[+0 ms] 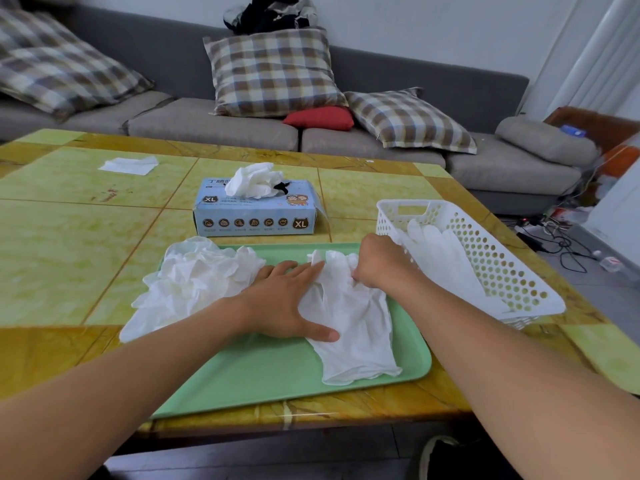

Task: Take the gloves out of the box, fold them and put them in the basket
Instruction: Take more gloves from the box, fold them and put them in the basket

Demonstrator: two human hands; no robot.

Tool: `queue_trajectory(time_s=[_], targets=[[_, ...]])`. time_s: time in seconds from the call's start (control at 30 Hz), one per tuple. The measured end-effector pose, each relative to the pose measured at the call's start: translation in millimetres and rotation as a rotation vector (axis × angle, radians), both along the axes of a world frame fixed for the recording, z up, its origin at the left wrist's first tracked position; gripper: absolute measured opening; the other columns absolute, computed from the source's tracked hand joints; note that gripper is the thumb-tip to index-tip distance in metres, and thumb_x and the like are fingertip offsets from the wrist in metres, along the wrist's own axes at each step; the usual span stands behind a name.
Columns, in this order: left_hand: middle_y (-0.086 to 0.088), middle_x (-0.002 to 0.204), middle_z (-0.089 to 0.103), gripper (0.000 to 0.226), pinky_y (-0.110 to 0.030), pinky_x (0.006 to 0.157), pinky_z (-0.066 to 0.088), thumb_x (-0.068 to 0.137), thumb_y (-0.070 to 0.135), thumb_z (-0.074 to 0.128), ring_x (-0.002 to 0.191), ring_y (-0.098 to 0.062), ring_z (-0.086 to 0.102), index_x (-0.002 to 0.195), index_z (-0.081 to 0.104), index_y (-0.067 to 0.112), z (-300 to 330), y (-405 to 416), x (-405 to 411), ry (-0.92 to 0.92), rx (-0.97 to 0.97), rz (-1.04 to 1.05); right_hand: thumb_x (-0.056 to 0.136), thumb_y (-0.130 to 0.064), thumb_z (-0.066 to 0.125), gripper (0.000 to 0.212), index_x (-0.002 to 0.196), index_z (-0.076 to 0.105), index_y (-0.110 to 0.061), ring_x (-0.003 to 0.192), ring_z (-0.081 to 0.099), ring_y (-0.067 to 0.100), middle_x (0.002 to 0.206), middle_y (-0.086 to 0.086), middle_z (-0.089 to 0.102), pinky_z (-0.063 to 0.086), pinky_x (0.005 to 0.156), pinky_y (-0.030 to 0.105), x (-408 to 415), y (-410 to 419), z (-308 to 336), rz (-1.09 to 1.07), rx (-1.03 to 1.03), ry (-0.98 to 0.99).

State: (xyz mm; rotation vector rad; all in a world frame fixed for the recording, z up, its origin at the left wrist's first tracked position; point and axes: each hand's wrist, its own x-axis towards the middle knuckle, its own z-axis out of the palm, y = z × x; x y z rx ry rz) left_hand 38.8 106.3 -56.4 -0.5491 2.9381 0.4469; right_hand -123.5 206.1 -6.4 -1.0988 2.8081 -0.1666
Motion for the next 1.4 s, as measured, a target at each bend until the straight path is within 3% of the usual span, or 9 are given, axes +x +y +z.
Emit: queue_trajectory(time_s=[0.27, 0.47, 0.53, 0.6, 0.73, 1.03, 1.13, 1.27, 1.4], targets=[[0.011, 0.168, 0.007, 0.134, -0.048, 0.124, 0.007, 0.059, 0.099, 0.049, 0.153, -0.020, 0.004, 0.160, -0.008, 0.031, -5.6, -3.7, -2.8, 0.032, 0.009, 0.026, 0.086, 0.007, 0.056, 0.031, 0.069, 0.038, -0.012, 0.062, 0.044, 0.017, 0.073, 0.003, 0.045, 0.032, 0.051, 0.027, -4.5, 4.1, 3.3, 0.013, -0.103, 0.091], [0.005, 0.168, -0.002, 0.131, -0.051, 0.124, 0.013, 0.062, 0.098, 0.045, 0.154, -0.021, 0.001, 0.160, -0.007, 0.028, 4.5, 2.7, 1.8, 0.190, -0.044, 0.030, 0.090, 0.007, 0.051, 0.016, 0.092, 0.046, -0.009, 0.079, 0.051, 0.028, 0.084, 0.006, 0.050, 0.040, 0.062, 0.034, 14.2, 13.7, 7.3, 0.189, -0.062, 0.197], [-0.002, 0.161, 0.027, 0.110, -0.048, 0.118, 0.030, 0.069, 0.092, 0.047, 0.147, -0.024, 0.026, 0.155, 0.028, 0.025, 15.9, 7.3, 4.4, 0.380, -0.105, -0.041, 0.088, 0.005, 0.052, 0.020, 0.099, 0.057, -0.011, 0.086, 0.058, 0.027, 0.092, 0.003, 0.055, 0.049, 0.067, 0.039, 14.6, 26.4, 18.2, 0.372, -0.103, 0.158], [0.005, 0.124, 0.061, 0.063, -0.038, 0.095, 0.050, 0.080, 0.071, 0.064, 0.113, -0.013, 0.057, 0.123, 0.064, 0.025, 27.6, 13.3, 7.4, 0.544, -0.071, -0.171, 0.084, 0.004, 0.057, 0.029, 0.098, 0.068, -0.019, 0.089, 0.063, 0.016, 0.098, -0.003, 0.066, 0.055, 0.077, 0.039, 11.9, 47.8, 29.8, 0.599, -0.038, -0.037], [0.013, 0.085, 0.069, 0.020, -0.012, 0.065, 0.047, 0.081, 0.034, 0.083, 0.075, -0.004, 0.064, 0.095, 0.076, 0.023, 28.6, 26.6, 18.1, 0.365, 0.213, -0.308, 0.076, 0.011, 0.060, 0.045, 0.098, 0.075, -0.026, 0.091, 0.065, 0.002, 0.096, -0.012, 0.071, 0.059, 0.080, 0.031, 12.3, 89.9, 31.1, 0.697, 0.169, -0.280], [0.011, 0.099, 0.066, 0.013, -0.022, 0.078, 0.050, 0.089, 0.036, 0.073, 0.088, -0.006, 0.062, 0.098, 0.076, 0.026, 10.5, 29.8, 33.6, 0.304, 0.238, -0.335, 0.087, -0.010, 0.067, 0.022, 0.101, 0.073, -0.025, 0.098, 0.062, 0.015, 0.105, -0.006, 0.065, 0.053, 0.086, 0.037, 19.3, 94.6, 9.1, 0.792, 0.225, -0.145], [0.011, 0.106, 0.068, 0.038, -0.027, 0.090, 0.048, 0.098, 0.052, 0.049, 0.101, -0.009, 0.063, 0.110, 0.073, 0.025, 16.8, 33.1, 36.0, 0.279, 0.408, -0.248, 0.091, -0.014, 0.062, 0.017, 0.103, 0.071, -0.022, 0.093, 0.063, 0.015, 0.102, -0.007, 0.066, 0.054, 0.086, 0.041, 16.4, 94.7, 4.7, 0.789, 0.179, -0.200], [0.015, 0.113, 0.066, 0.068, -0.025, 0.089, 0.049, 0.068, 0.070, 0.075, 0.106, -0.010, 0.062, 0.122, 0.063, 0.031, 21.3, 32.1, 42.9, 0.223, 0.501, -0.213, 0.093, -0.016, 0.060, 0.008, 0.092, 0.065, -0.023, 0.079, 0.058, 0.008, 0.090, -0.005, 0.066, 0.051, 0.076, 0.032, 13.3, 97.4, 13.7, 0.712, -0.009, -0.409], [0.012, 0.088, 0.068, 0.045, -0.024, 0.072, 0.048, 0.064, 0.052, 0.087, 0.079, -0.009, 0.063, 0.093, 0.071, 0.022, 25.9, 41.1, 33.2, 0.636, 0.471, -0.023, 0.094, -0.009, 0.058, 0.011, 0.098, 0.067, -0.004, 0.080, 0.058, 0.019, 0.087, 0.010, 0.066, 0.049, 0.076, 0.038, 11.4, 95.3, 32.2, 0.593, -0.272, -0.805]])
